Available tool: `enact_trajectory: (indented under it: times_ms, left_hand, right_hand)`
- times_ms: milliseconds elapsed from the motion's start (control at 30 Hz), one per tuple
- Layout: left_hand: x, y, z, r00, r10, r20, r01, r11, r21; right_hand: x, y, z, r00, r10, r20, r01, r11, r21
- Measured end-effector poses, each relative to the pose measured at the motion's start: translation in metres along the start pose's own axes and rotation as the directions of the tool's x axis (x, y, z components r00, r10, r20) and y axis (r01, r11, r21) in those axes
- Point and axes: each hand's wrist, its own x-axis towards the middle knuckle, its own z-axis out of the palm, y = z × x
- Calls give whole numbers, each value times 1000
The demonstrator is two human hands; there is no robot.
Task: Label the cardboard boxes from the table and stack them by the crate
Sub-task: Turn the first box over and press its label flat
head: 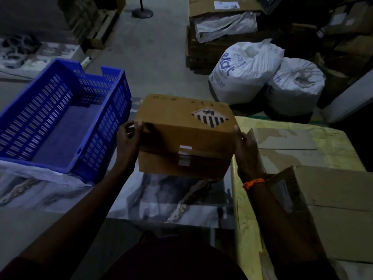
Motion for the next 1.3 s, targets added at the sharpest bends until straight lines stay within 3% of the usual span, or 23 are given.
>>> enact_trajectory:
  times_ms: [267, 500, 600, 667, 733, 833, 900, 1033, 1300]
  left_hand:
    - [-47, -48, -22, 990, -128, -64, 132, 989, 59]
    - [-80, -54, -27, 994, -62, -92, 76, 986, 148]
    - [-74, -45, -25, 993, 113, -37, -99, 960, 263]
    - [-56, -39, -17, 950, 299, 94, -308, 832, 462]
    - [-34, -30, 1, 867, 386, 317, -496, 598, 630]
    - [-12, -19, 34, 782, 234, 578, -620, 384, 684]
    - [-9, -19, 48, 745, 213, 632, -666, 284, 690]
    - [-12, -28, 53, 737, 244, 631, -675, 200, 711]
    - [-16, -28, 49, 726, 211, 654, -688, 205, 697]
  right_hand:
    - [-51, 65, 3, 1000, 8, -8, -8, 1000, 1]
    - [-53, 83, -13, 1000, 11, -14, -12, 996, -93]
    - [-48, 63, -6, 991, -134, 2, 127, 930, -345]
    - [-44, 41, 9, 935, -340, 99, 336, 766, -547]
    - [-40, 19, 30, 859, -411, 305, 504, 581, -639]
    - [-35, 2, 65, 799, -252, 546, 594, 477, -648]
    - [-34, -3, 80, 751, -261, 607, 655, 419, -629]
    - [-33, 7, 85, 734, -296, 611, 678, 375, -632]
    - [-37, 5, 80, 721, -281, 634, 690, 375, -618]
